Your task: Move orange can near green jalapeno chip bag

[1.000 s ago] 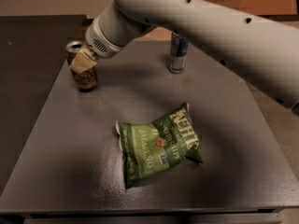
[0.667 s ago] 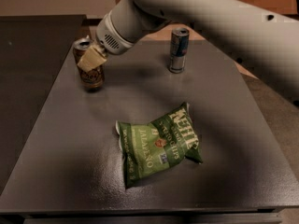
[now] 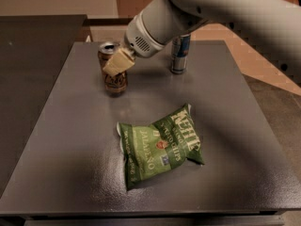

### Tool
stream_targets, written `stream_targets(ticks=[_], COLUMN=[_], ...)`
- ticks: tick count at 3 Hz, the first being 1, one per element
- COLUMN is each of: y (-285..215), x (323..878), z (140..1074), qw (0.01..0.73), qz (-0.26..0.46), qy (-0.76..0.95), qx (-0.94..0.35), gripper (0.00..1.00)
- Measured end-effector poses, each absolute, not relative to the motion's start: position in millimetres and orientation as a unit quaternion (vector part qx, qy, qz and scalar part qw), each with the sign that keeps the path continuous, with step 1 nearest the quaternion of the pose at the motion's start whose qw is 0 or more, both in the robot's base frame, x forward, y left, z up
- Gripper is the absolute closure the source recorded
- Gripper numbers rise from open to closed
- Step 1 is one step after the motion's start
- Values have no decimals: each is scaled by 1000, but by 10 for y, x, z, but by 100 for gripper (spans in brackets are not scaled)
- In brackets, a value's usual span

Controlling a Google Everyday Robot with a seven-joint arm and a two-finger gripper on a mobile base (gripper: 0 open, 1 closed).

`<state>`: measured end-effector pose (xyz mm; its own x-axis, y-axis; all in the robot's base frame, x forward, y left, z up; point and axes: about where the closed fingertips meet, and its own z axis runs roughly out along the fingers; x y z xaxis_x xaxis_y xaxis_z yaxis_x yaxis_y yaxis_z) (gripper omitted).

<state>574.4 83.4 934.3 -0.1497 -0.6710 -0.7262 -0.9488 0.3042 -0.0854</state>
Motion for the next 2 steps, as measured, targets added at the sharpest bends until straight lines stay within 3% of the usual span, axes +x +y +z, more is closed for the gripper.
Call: stream_targets(ticks=[2], y=[69], x=[5409], z=[9278], qw=[329], qz=[184], qy=[732], qx=[-568], gripper=[100])
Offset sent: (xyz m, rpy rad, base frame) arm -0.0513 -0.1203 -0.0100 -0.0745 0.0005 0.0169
